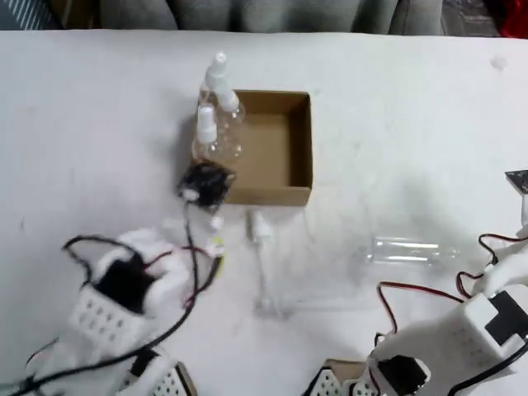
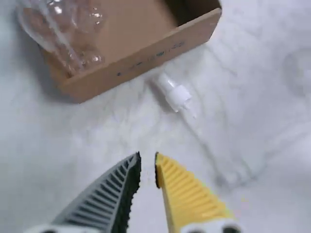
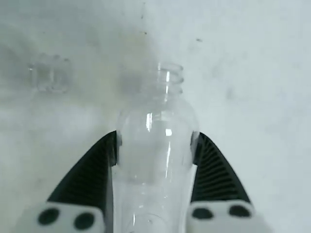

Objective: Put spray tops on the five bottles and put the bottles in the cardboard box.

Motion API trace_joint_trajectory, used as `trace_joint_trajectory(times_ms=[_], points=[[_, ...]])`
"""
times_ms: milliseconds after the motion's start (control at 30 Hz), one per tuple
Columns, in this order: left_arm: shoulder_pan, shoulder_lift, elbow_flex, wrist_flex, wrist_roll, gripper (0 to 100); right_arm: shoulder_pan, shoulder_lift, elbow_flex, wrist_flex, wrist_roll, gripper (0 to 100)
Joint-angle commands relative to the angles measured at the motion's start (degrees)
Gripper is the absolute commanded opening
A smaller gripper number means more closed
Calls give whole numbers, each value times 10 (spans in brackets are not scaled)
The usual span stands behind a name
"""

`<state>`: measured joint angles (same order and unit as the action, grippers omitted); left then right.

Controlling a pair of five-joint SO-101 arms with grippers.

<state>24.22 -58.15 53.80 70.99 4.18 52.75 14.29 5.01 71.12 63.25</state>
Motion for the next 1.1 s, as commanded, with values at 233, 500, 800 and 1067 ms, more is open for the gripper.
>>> trace_joint_trajectory(times_ms=[233,500,800,1067], points=[[47,234,-51,-206,121,328,2,-31,5,-22,8,16],[43,410,-73,-329,193,328,-2,-31,41,-71,8,16],[15,572,-171,-328,231,328,-1,-31,41,-73,8,16],[15,625,-185,-332,256,327,-2,-31,41,-72,8,16]])
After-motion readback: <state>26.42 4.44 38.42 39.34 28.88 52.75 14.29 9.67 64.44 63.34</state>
